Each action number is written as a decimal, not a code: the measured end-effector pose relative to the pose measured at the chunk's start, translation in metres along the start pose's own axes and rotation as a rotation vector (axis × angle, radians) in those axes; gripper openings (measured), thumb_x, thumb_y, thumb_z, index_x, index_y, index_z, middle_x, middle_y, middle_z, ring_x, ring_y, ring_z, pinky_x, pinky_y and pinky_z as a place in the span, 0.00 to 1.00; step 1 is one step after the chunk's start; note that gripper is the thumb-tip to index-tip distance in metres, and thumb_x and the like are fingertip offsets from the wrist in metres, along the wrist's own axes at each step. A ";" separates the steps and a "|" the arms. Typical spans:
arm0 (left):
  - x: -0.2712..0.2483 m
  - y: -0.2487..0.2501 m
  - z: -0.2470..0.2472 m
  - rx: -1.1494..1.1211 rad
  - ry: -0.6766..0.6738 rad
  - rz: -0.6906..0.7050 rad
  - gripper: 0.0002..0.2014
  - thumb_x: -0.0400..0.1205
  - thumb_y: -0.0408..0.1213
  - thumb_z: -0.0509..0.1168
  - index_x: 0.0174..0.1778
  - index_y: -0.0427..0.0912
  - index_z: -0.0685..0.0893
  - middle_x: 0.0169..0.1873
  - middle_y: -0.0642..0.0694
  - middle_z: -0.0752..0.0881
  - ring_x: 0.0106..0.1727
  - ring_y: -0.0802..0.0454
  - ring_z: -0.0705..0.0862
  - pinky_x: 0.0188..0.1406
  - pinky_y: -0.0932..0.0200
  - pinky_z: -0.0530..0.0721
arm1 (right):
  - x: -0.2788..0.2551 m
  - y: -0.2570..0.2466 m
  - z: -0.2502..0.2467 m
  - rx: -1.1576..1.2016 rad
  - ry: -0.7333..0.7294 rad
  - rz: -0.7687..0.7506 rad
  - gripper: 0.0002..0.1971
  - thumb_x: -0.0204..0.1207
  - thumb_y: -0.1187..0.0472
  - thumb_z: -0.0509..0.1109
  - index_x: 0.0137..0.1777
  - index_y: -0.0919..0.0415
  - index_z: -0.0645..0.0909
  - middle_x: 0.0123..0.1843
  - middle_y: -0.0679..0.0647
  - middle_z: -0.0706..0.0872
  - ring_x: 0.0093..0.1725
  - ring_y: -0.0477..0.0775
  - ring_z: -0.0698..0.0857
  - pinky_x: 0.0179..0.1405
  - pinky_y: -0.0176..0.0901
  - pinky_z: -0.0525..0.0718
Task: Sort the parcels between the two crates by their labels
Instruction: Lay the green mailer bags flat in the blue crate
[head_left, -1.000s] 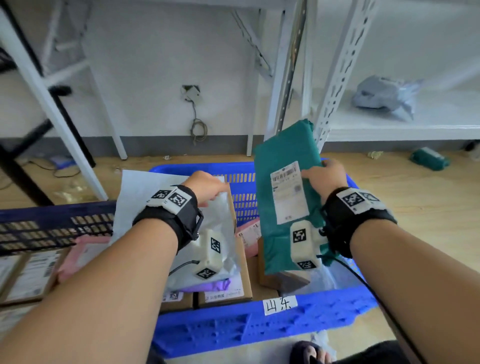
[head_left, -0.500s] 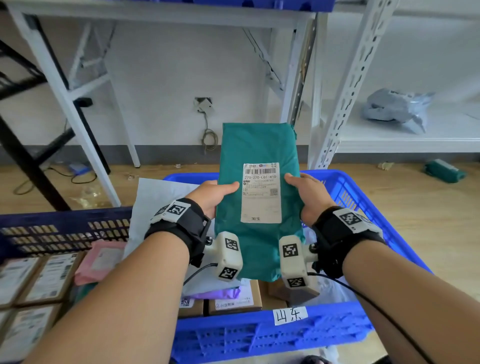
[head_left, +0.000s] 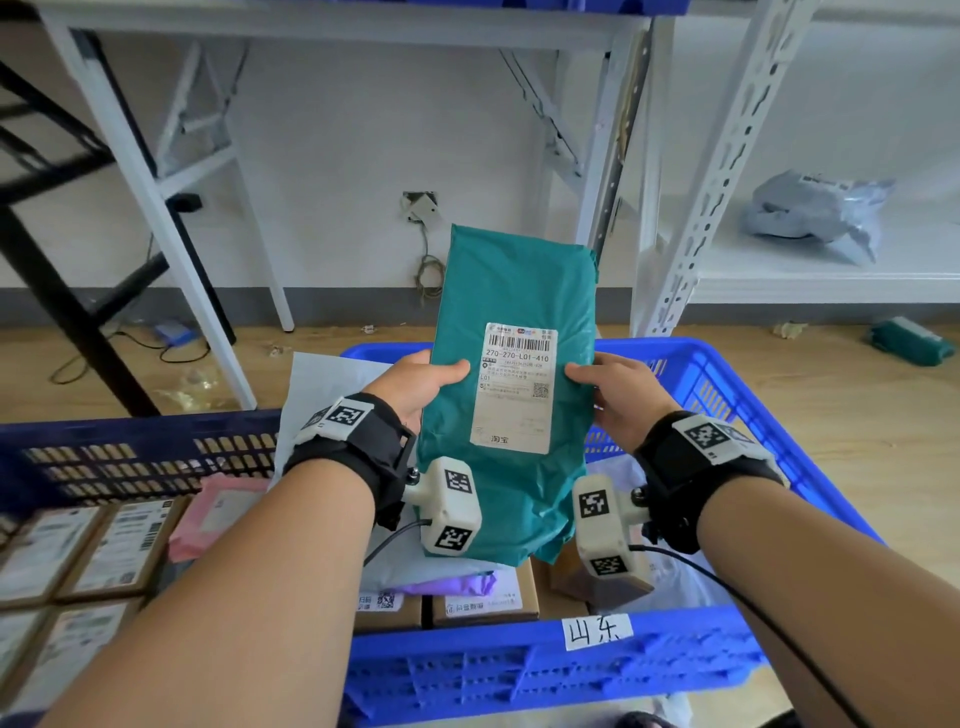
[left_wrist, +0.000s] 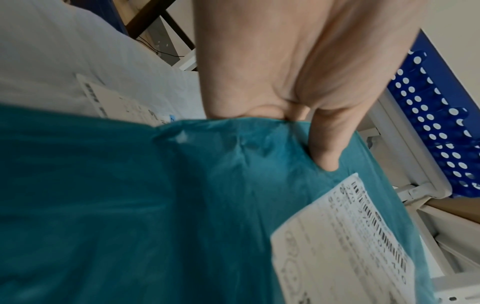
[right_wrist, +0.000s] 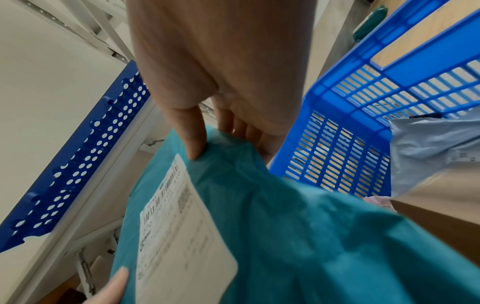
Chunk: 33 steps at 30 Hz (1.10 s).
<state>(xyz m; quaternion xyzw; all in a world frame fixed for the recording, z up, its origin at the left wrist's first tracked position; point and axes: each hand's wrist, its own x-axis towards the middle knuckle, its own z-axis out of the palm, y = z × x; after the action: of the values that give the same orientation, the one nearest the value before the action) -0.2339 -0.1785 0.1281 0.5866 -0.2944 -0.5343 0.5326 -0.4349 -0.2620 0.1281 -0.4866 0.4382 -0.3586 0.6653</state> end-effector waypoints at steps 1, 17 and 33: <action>0.000 0.000 0.000 0.000 -0.001 0.000 0.15 0.86 0.32 0.61 0.68 0.34 0.79 0.60 0.36 0.86 0.55 0.39 0.86 0.56 0.45 0.84 | 0.001 0.000 0.000 -0.003 0.006 -0.003 0.11 0.80 0.71 0.66 0.59 0.66 0.84 0.50 0.56 0.90 0.46 0.52 0.87 0.40 0.42 0.84; -0.002 0.003 -0.015 0.001 0.051 0.008 0.15 0.85 0.31 0.63 0.66 0.32 0.80 0.60 0.35 0.86 0.60 0.36 0.86 0.59 0.43 0.83 | 0.005 -0.004 0.008 -0.117 -0.010 -0.057 0.11 0.78 0.63 0.71 0.60 0.60 0.85 0.52 0.51 0.91 0.46 0.48 0.88 0.37 0.38 0.85; -0.031 0.012 -0.100 0.149 0.170 -0.037 0.17 0.83 0.25 0.63 0.68 0.30 0.79 0.62 0.35 0.84 0.59 0.38 0.85 0.61 0.42 0.83 | 0.017 0.012 0.075 -0.171 -0.265 0.034 0.22 0.79 0.73 0.67 0.73 0.63 0.74 0.57 0.64 0.89 0.42 0.58 0.91 0.39 0.44 0.90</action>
<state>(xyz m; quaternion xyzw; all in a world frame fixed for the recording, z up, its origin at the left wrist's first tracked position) -0.1449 -0.1221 0.1355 0.6732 -0.2761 -0.4691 0.5005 -0.3578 -0.2490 0.1236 -0.5769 0.3835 -0.2415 0.6795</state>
